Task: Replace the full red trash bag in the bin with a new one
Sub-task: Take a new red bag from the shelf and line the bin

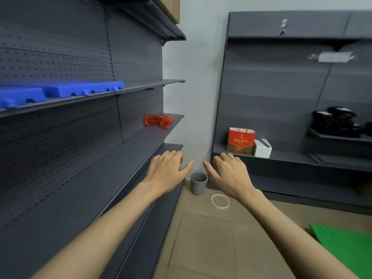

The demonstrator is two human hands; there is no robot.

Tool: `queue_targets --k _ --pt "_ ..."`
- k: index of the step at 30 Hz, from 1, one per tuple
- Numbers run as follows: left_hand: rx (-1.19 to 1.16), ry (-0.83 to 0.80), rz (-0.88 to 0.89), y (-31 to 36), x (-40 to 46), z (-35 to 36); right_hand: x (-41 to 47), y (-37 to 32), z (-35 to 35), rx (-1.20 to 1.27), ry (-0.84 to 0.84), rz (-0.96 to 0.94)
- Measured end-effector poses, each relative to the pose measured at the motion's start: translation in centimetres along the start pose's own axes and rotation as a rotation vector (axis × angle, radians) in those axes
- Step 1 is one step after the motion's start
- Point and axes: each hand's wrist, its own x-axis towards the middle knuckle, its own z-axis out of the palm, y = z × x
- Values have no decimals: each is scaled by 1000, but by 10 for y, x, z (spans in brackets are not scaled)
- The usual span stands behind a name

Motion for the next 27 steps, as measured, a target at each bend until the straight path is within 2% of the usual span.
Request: queue_targets --k 8,20,27 --pt "-39 -24 29 -46 103 49 97 13 53 22 33 39" --pt "-99 -39 49 -75 203 139 188 69 141 10 -36 76" --pt "-94 -65 10 -78 285 190 262 120 196 30 -20 52"
